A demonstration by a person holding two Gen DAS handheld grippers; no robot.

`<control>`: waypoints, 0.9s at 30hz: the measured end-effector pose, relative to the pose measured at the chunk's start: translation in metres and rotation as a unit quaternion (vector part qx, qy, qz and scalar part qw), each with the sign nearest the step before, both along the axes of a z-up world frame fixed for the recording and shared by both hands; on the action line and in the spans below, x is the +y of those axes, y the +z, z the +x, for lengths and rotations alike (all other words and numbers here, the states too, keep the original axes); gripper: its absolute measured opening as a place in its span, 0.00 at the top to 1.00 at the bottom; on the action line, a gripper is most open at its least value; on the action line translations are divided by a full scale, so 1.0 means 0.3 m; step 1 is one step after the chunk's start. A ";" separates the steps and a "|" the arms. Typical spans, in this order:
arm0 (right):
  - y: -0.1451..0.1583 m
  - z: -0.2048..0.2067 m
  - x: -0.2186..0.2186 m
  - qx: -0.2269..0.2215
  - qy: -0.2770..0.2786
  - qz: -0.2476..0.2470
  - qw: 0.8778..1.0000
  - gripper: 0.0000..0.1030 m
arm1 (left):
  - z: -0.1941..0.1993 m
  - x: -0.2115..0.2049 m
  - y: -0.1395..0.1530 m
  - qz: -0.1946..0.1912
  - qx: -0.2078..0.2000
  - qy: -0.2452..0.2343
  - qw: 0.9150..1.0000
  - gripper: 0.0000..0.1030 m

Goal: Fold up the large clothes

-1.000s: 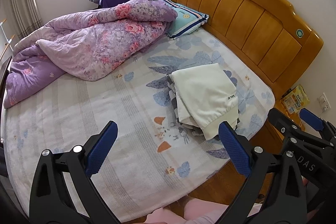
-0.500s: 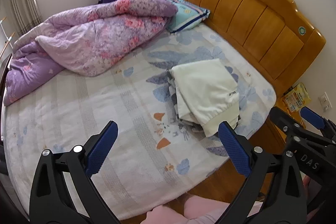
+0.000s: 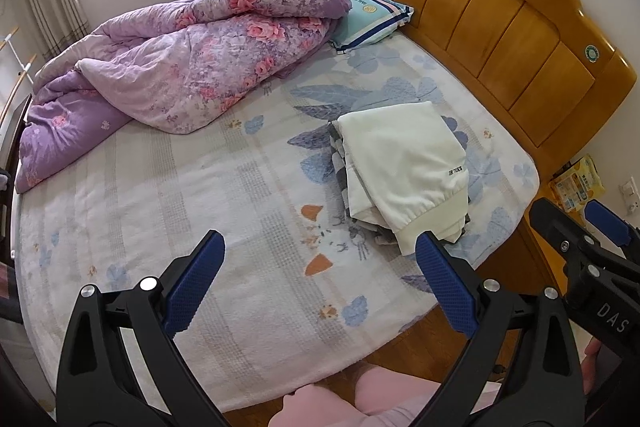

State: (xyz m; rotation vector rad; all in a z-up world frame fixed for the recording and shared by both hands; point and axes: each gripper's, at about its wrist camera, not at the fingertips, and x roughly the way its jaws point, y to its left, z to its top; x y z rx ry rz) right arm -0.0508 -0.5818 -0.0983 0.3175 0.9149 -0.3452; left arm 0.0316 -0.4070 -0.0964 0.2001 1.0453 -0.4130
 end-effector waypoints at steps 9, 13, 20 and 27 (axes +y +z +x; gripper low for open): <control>-0.037 0.048 -0.047 0.003 0.003 0.035 0.999 0.08 | 0.023 0.017 0.003 0.011 0.000 0.042 0.999 0.06; -0.098 0.096 -0.027 0.007 0.026 0.076 0.997 0.08 | 0.005 0.141 0.032 0.039 -0.012 0.109 0.993 0.06; -0.297 0.271 0.231 0.120 0.166 0.133 0.970 0.08 | -0.100 0.585 0.055 0.086 0.002 0.295 0.951 0.06; -0.374 0.330 0.725 0.233 0.294 0.078 0.924 0.08 | -0.218 1.092 0.007 0.028 0.047 0.441 0.896 0.06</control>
